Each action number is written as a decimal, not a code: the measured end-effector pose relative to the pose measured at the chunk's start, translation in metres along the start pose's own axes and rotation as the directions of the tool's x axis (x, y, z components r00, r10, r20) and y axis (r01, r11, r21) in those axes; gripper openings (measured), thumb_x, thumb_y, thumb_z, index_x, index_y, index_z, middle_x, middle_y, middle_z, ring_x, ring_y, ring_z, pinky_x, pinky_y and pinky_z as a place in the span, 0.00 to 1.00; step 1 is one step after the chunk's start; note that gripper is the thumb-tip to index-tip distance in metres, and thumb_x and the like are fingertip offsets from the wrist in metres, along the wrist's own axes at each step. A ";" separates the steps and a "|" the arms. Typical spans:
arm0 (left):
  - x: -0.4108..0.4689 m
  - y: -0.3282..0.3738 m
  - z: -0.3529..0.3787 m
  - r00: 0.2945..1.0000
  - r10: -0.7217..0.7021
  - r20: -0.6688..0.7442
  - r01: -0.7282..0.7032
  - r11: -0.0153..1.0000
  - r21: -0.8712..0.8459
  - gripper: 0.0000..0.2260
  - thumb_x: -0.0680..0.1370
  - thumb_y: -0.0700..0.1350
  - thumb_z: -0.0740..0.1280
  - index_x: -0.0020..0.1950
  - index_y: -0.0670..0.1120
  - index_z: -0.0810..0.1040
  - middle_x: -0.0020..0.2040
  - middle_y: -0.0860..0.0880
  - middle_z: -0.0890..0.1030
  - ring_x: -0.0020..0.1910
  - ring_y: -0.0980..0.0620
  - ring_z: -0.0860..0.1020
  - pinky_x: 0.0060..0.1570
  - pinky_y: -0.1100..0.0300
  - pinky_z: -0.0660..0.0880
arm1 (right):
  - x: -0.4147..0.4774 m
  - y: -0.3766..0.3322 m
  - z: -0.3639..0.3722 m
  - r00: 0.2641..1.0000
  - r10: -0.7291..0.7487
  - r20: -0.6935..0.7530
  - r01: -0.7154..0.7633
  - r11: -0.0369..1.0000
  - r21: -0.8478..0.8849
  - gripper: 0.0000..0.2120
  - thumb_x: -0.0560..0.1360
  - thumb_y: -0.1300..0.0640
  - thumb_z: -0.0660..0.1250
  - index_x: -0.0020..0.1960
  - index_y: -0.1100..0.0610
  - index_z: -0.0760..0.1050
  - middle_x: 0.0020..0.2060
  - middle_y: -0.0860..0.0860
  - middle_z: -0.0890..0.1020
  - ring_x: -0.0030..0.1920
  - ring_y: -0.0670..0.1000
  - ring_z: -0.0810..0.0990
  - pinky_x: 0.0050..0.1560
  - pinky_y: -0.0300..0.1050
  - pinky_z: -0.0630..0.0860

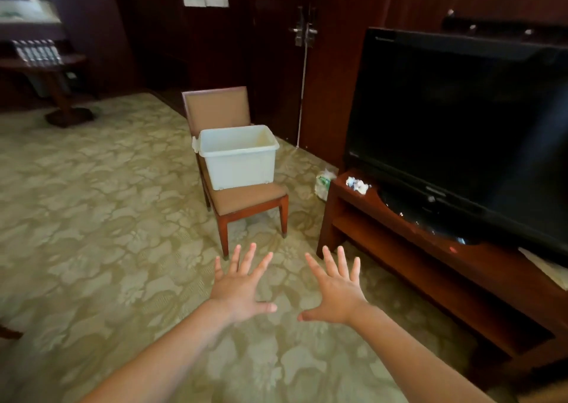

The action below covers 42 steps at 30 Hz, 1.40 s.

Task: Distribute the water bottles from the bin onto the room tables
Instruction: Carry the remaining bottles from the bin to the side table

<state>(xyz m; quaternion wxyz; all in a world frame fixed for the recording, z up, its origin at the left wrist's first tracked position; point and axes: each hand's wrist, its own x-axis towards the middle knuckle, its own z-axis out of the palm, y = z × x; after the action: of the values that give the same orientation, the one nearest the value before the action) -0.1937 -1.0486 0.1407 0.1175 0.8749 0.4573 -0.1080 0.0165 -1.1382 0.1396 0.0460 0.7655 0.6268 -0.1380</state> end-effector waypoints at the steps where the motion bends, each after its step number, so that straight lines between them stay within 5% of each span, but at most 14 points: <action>1: 0.017 0.001 -0.010 1.000 -0.019 -0.015 0.019 1.000 -0.020 0.48 0.71 0.73 0.62 0.75 0.64 0.31 0.76 0.51 0.26 0.75 0.43 0.27 0.72 0.33 0.35 | 0.023 0.010 -0.013 1.000 -0.024 0.001 0.024 1.000 -0.015 0.61 0.63 0.26 0.69 0.79 0.42 0.32 0.78 0.54 0.32 0.73 0.61 0.21 0.69 0.70 0.25; 11: 0.166 -0.036 -0.052 0.985 -0.173 0.011 0.173 0.981 -0.091 0.48 0.71 0.72 0.62 0.75 0.63 0.29 0.75 0.50 0.26 0.74 0.44 0.26 0.71 0.31 0.33 | 0.214 0.041 -0.075 0.977 -0.209 0.032 0.210 0.977 -0.032 0.60 0.64 0.28 0.70 0.79 0.41 0.34 0.78 0.53 0.31 0.72 0.60 0.19 0.69 0.68 0.24; 27: 0.499 -0.200 -0.195 0.964 -0.242 -0.113 0.239 0.970 -0.041 0.46 0.71 0.74 0.59 0.76 0.62 0.32 0.75 0.52 0.27 0.76 0.44 0.30 0.70 0.33 0.34 | 0.603 0.015 -0.204 0.969 -0.235 -0.075 0.233 0.972 -0.040 0.56 0.67 0.29 0.68 0.80 0.41 0.35 0.79 0.54 0.34 0.74 0.61 0.22 0.70 0.68 0.24; 42: 0.735 -0.339 -0.241 0.918 -0.394 -0.044 0.393 0.919 -0.035 0.43 0.73 0.74 0.55 0.77 0.61 0.33 0.79 0.48 0.32 0.77 0.43 0.31 0.71 0.34 0.34 | 0.925 -0.026 -0.231 0.933 -0.356 0.050 0.358 0.933 -0.030 0.52 0.69 0.30 0.66 0.80 0.40 0.37 0.79 0.52 0.34 0.75 0.60 0.25 0.73 0.67 0.28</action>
<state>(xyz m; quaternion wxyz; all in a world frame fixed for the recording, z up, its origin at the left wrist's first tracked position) -0.0436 -0.2182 0.1153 0.0931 0.7661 0.6278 -0.1015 0.1895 -0.2005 0.1146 0.0484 0.6347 0.7568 -0.1487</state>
